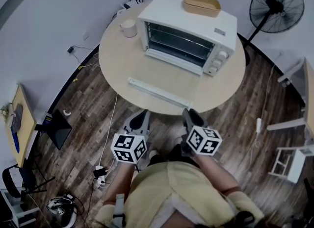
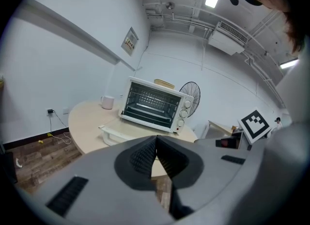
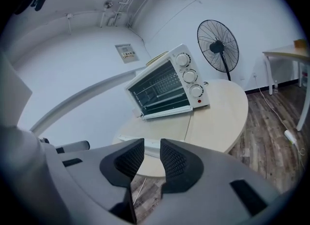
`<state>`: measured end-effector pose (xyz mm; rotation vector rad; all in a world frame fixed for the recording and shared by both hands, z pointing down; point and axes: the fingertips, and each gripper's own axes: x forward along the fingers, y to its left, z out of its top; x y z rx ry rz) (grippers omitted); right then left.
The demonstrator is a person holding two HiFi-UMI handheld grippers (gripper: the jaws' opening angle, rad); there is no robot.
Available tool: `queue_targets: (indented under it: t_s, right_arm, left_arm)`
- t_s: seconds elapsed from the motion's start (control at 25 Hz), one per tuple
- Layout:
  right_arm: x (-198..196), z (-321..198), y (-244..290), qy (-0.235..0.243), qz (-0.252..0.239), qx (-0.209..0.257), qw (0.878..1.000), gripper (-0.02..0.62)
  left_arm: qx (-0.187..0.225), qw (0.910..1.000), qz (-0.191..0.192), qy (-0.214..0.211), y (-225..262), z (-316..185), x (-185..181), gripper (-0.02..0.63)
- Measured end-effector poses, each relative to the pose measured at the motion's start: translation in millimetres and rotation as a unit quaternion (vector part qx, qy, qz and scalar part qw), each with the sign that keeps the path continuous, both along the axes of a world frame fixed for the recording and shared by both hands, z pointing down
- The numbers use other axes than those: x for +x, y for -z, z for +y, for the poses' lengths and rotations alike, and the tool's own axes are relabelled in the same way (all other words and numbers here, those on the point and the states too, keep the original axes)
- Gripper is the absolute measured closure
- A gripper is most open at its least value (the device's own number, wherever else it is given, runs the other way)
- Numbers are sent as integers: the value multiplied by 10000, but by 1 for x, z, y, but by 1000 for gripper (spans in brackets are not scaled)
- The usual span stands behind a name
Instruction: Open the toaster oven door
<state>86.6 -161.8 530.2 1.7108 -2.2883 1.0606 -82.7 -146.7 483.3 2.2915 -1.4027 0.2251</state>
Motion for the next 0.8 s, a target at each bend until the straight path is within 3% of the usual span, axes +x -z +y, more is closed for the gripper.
queue_targets:
  t_s: [0.4,0.8]
  right_arm:
    - [-17,-15,48,419,283,745,9959,565]
    - [-26,-13,63,724,446,914,9922,594]
  left_arm:
    - [88,9997,3,233,7,-1,-7,604]
    - [140,9993,17,346,15,1,-9,604]
